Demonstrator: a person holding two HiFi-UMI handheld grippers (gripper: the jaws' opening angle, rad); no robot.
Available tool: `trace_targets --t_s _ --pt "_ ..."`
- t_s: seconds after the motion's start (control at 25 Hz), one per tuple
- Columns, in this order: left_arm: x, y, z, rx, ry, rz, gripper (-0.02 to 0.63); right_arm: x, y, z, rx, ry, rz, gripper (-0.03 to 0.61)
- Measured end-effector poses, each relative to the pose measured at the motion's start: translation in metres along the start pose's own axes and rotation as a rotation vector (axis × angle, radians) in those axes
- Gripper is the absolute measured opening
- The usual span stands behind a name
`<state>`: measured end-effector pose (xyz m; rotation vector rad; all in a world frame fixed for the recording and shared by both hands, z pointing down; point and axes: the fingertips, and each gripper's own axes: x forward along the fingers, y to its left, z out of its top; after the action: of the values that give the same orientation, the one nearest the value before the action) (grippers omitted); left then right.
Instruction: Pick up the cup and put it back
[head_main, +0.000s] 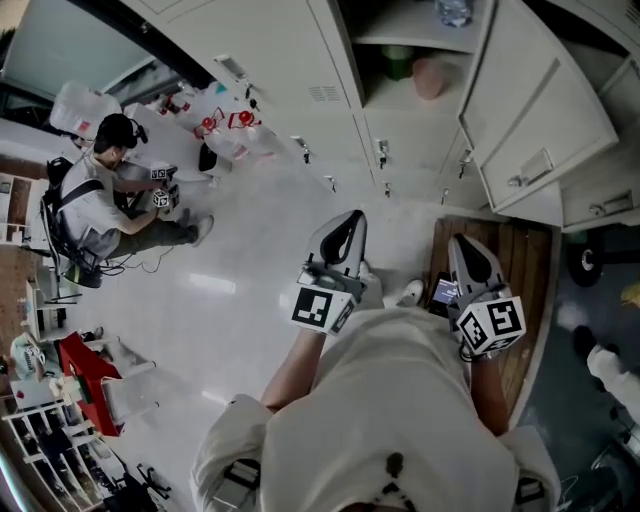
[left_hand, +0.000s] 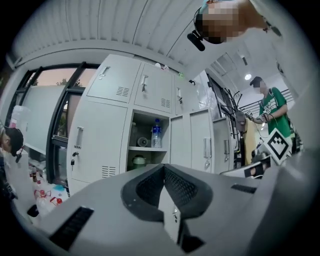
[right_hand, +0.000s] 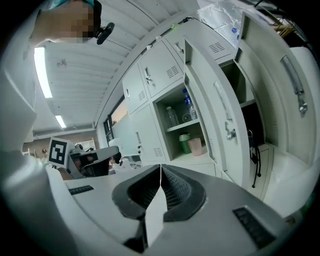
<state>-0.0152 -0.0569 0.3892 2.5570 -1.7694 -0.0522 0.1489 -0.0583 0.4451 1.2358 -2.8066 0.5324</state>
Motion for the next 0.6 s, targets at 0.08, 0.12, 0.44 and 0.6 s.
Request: trace_targets --t_s 0.08,0.12,0.44,0.6 --pt "-0.010 0.002 -0.001 -0.011 0.007 -0.019 0.008 0.004 0.007 0.003 -0.009 -0.005 0.006 0.026" --pt "-0.015 0.004 -0.002 -0.011 0.011 -0.028 0.008 0.006 0.012 0.004 -0.015 -0.009 0.009 0.026" --pt "-0.045 0.033 0.012 -0.022 -0.028 -0.088 0.008 0.026 0.064 0.006 -0.059 -0.032 -0.007 0.026" --pt "-0.077 0.058 0.013 -0.034 -0.021 -0.131 0.008 0.039 0.108 -0.002 -0.071 -0.033 -0.027 0.025"
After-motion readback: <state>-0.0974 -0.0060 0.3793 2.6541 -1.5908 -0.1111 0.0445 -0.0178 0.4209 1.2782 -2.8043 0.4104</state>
